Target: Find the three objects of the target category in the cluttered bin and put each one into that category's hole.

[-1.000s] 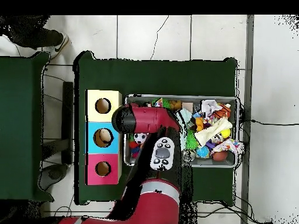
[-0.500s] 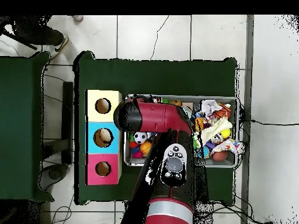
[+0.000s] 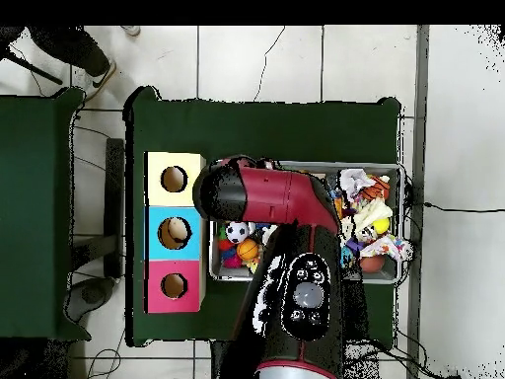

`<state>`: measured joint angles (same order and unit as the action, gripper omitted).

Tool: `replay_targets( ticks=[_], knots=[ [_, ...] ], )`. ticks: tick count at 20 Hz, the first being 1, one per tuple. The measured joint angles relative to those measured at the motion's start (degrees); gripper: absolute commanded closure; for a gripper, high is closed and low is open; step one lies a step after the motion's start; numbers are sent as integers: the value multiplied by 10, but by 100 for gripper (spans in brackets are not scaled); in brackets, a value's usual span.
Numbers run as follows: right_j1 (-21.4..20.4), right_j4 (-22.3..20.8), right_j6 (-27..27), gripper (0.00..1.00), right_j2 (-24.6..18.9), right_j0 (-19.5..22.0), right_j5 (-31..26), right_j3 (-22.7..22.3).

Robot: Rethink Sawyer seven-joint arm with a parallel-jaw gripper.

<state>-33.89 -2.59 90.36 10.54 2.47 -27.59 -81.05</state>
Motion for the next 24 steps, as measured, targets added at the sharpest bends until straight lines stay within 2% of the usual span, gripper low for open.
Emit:
replay_targets(
  ticks=[11, 24],
  knots=[
    [5, -1, 0, 100, -7, 0, 0, 0],
    [12, -8, 0, 100, -41, 38, 0, 0]
  ],
)
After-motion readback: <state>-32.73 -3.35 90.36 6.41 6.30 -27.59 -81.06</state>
